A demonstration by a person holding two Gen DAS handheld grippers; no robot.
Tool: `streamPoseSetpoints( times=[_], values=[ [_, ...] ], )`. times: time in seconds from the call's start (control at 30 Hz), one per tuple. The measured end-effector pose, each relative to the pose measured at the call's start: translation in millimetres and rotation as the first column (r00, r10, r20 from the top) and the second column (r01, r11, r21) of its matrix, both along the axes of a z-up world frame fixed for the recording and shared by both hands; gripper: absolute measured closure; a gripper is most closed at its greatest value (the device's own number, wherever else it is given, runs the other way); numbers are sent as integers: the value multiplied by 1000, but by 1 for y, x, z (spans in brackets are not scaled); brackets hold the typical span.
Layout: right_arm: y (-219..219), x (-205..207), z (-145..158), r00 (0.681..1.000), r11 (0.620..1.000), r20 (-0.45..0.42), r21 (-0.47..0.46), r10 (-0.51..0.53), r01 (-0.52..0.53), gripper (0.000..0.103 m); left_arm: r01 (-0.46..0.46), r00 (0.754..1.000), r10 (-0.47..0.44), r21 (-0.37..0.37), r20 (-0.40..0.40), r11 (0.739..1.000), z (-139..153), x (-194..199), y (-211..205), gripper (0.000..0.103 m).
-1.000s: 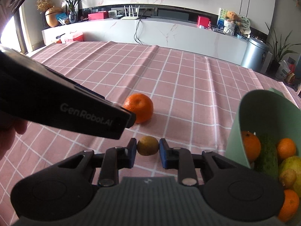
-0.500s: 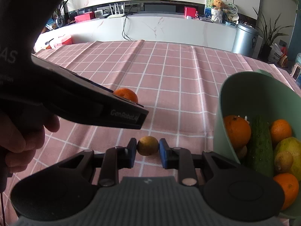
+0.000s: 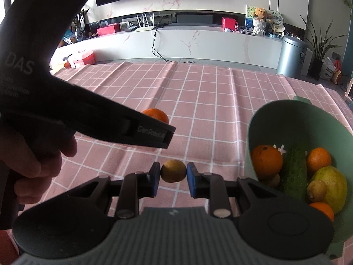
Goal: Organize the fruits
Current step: 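Lower the orange and the kiwi into the colander and open both grippers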
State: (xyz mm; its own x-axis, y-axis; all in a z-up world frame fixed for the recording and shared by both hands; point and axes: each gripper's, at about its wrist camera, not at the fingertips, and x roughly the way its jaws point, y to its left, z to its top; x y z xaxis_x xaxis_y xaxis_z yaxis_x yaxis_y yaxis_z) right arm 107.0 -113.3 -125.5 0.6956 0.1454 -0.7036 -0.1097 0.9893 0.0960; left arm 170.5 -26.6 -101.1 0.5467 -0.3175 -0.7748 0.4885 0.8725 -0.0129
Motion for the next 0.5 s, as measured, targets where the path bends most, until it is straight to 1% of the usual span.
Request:
streamPoseSetpoints(
  times=[0.1,0.27,0.5],
  values=[
    [-5,-13,13,1000,1000,28,12,6,-6,81,2,1000,-2,-18,16,1000,20,-12,-5,54],
    [-19,-34,35,998,1000,68,24,-6,4,81,16,1000,-15,-52,15,999,49,-34,-20,54],
    [-54,-61,53,995,999,93,13,-31,30,81,75,997,-76,-85,-14,994,67,-60,-54,54]
  ],
)
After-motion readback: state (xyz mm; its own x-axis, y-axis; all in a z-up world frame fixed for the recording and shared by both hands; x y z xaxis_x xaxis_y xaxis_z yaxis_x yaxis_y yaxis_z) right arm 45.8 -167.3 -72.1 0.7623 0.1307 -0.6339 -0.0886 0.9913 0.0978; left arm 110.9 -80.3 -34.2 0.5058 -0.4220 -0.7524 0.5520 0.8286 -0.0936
